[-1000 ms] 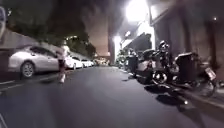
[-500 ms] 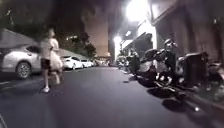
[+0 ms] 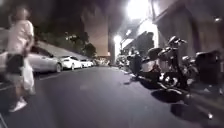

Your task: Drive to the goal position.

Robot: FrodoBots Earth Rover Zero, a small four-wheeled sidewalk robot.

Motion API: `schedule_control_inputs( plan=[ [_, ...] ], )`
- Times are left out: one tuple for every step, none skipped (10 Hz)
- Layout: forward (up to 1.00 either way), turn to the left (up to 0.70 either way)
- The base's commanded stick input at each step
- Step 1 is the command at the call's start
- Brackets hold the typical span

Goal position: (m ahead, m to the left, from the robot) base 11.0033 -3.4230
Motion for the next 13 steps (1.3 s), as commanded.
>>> schedule_control_inputs(
  plan=[
    [0.45,0.0],
    [0.45,0.0],
    [0.45,0.0],
    [0.45,0.0],
    [0.45,0.0],
    [0.45,0.0],
    [0.45,0.0],
    [0.45,0.0],
    [0.45,0.0],
    [0.45,0.0],
    [0.45,0.0],
    [0.45,0.0],
    [0.45,0.0]
  ],
)
